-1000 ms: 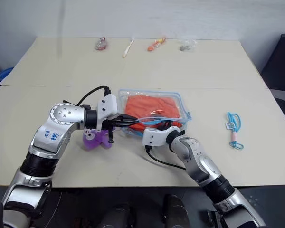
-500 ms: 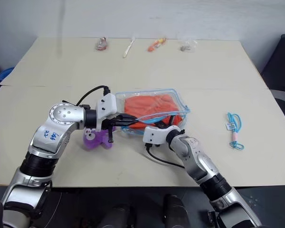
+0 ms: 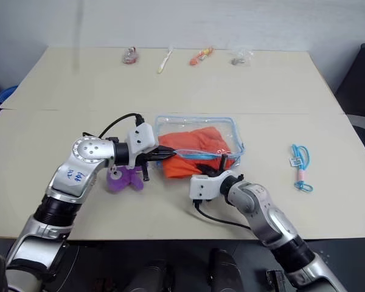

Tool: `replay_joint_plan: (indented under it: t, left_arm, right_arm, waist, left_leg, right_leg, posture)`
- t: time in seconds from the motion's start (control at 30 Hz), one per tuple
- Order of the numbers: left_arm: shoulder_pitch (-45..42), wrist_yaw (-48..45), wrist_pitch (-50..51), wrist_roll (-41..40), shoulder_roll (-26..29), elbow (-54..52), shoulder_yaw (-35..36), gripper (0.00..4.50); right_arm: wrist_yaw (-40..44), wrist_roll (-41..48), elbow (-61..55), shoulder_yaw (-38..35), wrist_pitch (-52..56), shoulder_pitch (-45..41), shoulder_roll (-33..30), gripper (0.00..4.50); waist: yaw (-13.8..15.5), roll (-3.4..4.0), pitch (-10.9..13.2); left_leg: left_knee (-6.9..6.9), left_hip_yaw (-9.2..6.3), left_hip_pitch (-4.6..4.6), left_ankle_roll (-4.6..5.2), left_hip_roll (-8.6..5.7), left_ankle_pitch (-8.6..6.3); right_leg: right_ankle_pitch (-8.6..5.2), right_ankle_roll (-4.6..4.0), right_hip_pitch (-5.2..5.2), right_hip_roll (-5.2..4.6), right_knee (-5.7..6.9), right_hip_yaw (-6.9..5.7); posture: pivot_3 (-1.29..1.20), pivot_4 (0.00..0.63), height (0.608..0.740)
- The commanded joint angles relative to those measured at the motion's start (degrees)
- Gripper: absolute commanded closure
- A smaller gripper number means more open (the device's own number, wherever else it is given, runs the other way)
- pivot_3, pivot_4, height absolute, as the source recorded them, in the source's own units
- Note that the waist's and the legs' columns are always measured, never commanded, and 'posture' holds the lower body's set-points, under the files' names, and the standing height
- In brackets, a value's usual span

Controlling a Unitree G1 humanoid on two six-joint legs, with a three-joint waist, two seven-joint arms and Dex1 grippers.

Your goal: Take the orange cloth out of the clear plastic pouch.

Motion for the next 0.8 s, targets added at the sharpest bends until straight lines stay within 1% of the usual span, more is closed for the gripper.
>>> replay_joint_plan:
  t: [0.03, 0.17, 0.23, 0.4, 0.5, 0.63, 0.7, 0.8]
  left_arm:
    - [-1.51, 1.46, -2.92, 1.57, -0.73, 1.37, -0.35, 4.50]
    - [-1.89, 2.19, -4.75, 2.84, -1.50, 3.93, -0.77, 4.50]
    - [-1.94, 2.28, -5.35, 3.29, -1.75, 4.71, -0.84, 4.50]
    - [-2.01, 2.11, -6.74, 4.03, -1.70, 6.16, -0.85, 4.50]
    - [-1.95, 2.11, -7.22, 4.25, -1.49, 6.62, -0.71, 4.50]
    - [-1.08, 1.62, -7.19, 4.12, -0.84, 5.70, -0.32, 4.50]
    - [-0.62, 1.31, -6.79, 3.75, -0.52, 4.88, -0.03, 4.50]
    - [-0.15, 0.68, -5.71, 2.59, -0.22, 3.63, 0.59, 4.50]
  right_arm:
    - [3.17, 5.99, -8.39, -2.80, -2.34, 1.52, -0.70, 4.47]
    - [7.43, 13.13, -13.93, -5.81, -2.18, 3.19, -1.73, 4.47]
    - [9.49, 16.88, -16.04, -7.91, -0.47, 3.88, -2.11, 4.47]
    - [14.79, 23.26, -21.59, -12.89, 3.68, 5.74, -6.05, 4.47]
    - [16.82, 26.99, -25.87, -19.02, 7.38, 6.88, -9.23, 4.47]
    - [19.51, 36.08, -30.13, -30.91, 16.95, 5.99, -13.52, 4.47]
    - [21.50, 38.86, -29.85, -37.01, 20.45, 5.33, -17.07, 4.47]
    - [23.08, 38.52, -26.31, -43.98, 22.54, 5.59, -22.26, 4.47]
  waist:
    - [0.03, 0.00, 0.00]
    - [0.11, 0.00, 0.00]
    - [0.16, 0.00, 0.00]
    - [0.42, 0.00, 0.00]
    - [0.67, 0.00, 0.00]
    - [1.31, 0.00, 0.00]
    - [1.51, -0.01, 0.00]
    - [1.59, -0.01, 0.01]
  left_leg:
    - [0.00, 0.00, 0.01, 0.00, 0.00, 0.00]
    - [0.00, -0.01, 0.01, 0.00, 0.00, 0.00]
    - [0.01, -0.01, 0.00, 0.00, -0.02, 0.00]
    - [0.01, -0.01, 0.00, 0.01, -0.02, 0.00]
    - [0.01, 0.01, 0.00, 0.01, -0.02, 0.00]
    - [0.03, 0.02, 0.00, 0.02, -0.02, -0.01]
    - [0.04, 0.02, 0.00, 0.03, -0.02, -0.01]
    - [0.04, 0.01, 0.00, 0.06, -0.05, -0.03]
  right_leg:
    - [0.00, 0.00, 0.00, 0.00, 0.00, 0.01]
    - [0.00, 0.00, 0.00, 0.00, 0.01, -0.01]
    - [0.00, 0.00, 0.00, -0.01, 0.00, -0.01]
    - [0.00, 0.01, 0.01, -0.01, 0.00, -0.02]
    - [0.00, 0.01, 0.01, -0.01, -0.01, -0.01]
    - [0.01, 0.01, 0.01, -0.01, 0.01, 0.00]
    - [0.01, 0.01, 0.01, -0.01, 0.01, 0.01]
    - [0.01, 0.01, 0.04, -0.03, 0.00, 0.01]
  posture:
    - [0.00, 0.150, 0.740]
    - [0.00, 0.150, 0.740]
    - [0.00, 0.150, 0.740]
    - [0.00, 0.150, 0.740]
    - [0.00, 0.150, 0.740]
    - [0.00, 0.150, 0.740]
    - [0.00, 0.150, 0.740]
    - [0.00, 0.150, 0.740]
